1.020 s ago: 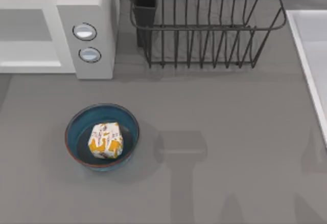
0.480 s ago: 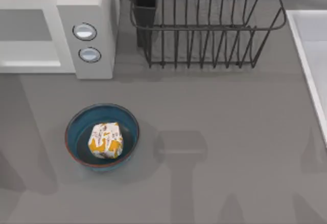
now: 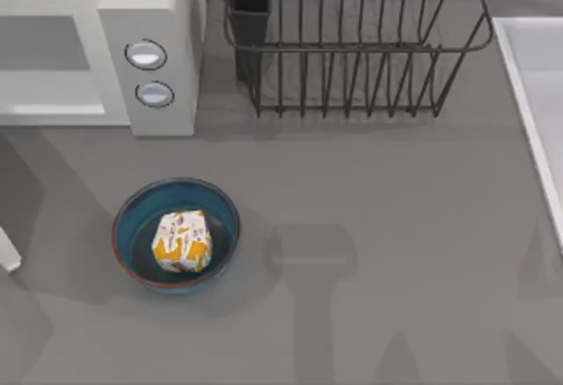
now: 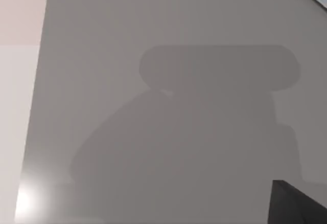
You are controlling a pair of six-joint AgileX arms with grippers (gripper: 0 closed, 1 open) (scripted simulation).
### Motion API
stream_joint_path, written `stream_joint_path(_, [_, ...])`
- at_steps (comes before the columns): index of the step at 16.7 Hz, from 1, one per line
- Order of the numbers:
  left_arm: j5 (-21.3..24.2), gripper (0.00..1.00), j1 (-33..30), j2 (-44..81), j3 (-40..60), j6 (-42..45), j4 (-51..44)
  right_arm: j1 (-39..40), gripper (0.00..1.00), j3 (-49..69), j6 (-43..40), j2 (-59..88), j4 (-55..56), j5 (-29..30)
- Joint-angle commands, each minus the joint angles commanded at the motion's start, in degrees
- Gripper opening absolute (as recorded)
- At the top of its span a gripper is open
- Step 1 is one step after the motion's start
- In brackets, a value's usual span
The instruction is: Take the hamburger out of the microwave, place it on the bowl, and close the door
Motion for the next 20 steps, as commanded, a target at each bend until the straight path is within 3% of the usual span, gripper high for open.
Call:
stream_joint_path(6, [-7.59, 0.00, -13.68, -14.20, -12.34, -12.70, 4.54, 0.00, 1.00, 0.00, 0.00, 0.00, 0.00, 0.00])
stream_joint_path(14, [-10.17, 0.00, -17.08, -16.39, -14.29, -16.13, 5.15, 0.00, 1.00, 0.00, 0.00, 0.00, 0.00, 0.00])
stream_joint_path(20, [-21.38, 0.00, -35.18, -22.96, -18.41, -28.87, 5.84, 0.00, 1.00, 0.00, 0.00, 0.00, 0.00, 0.00])
